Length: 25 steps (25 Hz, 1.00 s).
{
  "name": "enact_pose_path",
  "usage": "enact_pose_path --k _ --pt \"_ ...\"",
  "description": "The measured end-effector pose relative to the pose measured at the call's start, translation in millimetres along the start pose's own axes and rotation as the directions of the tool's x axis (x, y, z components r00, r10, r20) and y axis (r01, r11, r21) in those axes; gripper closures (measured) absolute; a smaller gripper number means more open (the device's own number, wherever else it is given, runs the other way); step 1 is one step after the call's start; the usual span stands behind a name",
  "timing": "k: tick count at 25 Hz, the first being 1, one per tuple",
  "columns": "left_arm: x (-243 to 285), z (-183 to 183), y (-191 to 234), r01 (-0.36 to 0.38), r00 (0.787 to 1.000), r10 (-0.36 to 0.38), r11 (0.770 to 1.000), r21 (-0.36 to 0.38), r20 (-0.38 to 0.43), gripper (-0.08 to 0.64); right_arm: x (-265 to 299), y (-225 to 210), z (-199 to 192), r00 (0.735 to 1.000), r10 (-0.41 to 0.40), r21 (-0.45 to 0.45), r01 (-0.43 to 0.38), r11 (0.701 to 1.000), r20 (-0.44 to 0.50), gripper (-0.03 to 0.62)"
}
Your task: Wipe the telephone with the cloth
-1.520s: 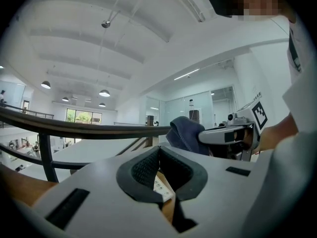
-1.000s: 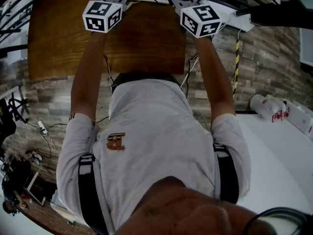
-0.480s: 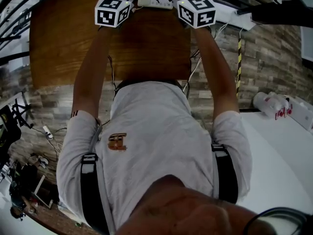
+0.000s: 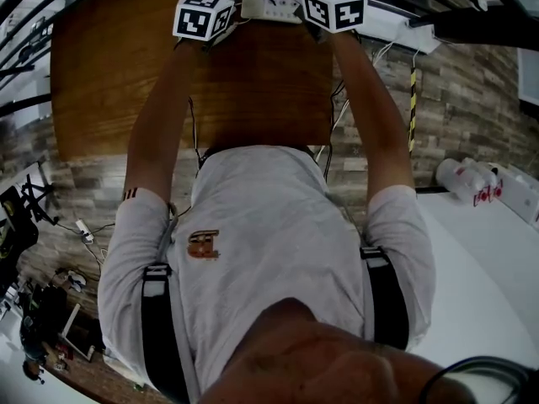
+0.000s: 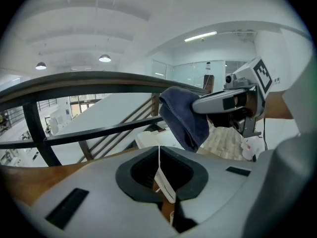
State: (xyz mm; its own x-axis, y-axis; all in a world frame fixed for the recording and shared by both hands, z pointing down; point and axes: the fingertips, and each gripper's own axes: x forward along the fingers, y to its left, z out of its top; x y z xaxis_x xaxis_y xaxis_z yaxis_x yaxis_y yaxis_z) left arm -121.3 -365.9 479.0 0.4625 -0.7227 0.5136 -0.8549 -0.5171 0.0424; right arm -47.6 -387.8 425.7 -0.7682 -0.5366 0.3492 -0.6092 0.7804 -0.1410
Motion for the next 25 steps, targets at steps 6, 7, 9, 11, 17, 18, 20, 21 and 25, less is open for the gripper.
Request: enact_pose_path --k 6,7,9,11,17,18,20,21,25 --pt "22 -10 9 0.019 0.998 -0.022 0.999 -0.040 -0.061 0.529 23 -17 -8 0.999 -0.002 0.009 0.002 1.000 -0.053 0.520" --pt "25 -11 9 0.025 0.997 -0.029 0.998 -0.050 -0.072 0.502 25 -20 -9 0.998 -0.001 0.009 0.001 1.000 -0.061 0.520" --pt "33 -16 9 0.036 0.994 -0.043 0.997 -0.073 -0.097 0.463 31 -26 -11 0.997 0.005 0.009 -0.004 1.000 -0.076 0.520" --pt "41 -23 10 0.037 0.991 -0.047 0.996 -0.082 -0.126 0.456 37 -30 -12 0.995 0.010 0.002 -0.010 1.000 -0.098 0.520" --pt "56 -35 13 0.049 0.979 -0.069 0.994 -0.102 -0.193 0.453 53 -40 -20 0.985 0.032 -0.013 -0.035 0.999 -0.172 0.520" --pt "58 -35 14 0.053 0.978 -0.073 0.993 -0.107 -0.196 0.453 55 -42 -21 0.983 0.038 -0.009 -0.040 0.999 -0.178 0.520" --pt "62 -35 15 0.058 0.977 -0.081 0.991 -0.118 -0.199 0.453 60 -43 -24 0.981 0.050 -0.002 -0.051 0.999 -0.189 0.520" --pt "64 -35 16 0.060 0.976 -0.084 0.991 -0.123 -0.201 0.453 62 -44 -25 0.979 0.056 0.002 -0.057 0.998 -0.196 0.520" --pt "69 -35 18 0.075 0.973 -0.102 0.988 -0.135 -0.206 0.453 74 -46 -31 0.971 0.074 0.006 -0.074 0.997 -0.227 0.520"
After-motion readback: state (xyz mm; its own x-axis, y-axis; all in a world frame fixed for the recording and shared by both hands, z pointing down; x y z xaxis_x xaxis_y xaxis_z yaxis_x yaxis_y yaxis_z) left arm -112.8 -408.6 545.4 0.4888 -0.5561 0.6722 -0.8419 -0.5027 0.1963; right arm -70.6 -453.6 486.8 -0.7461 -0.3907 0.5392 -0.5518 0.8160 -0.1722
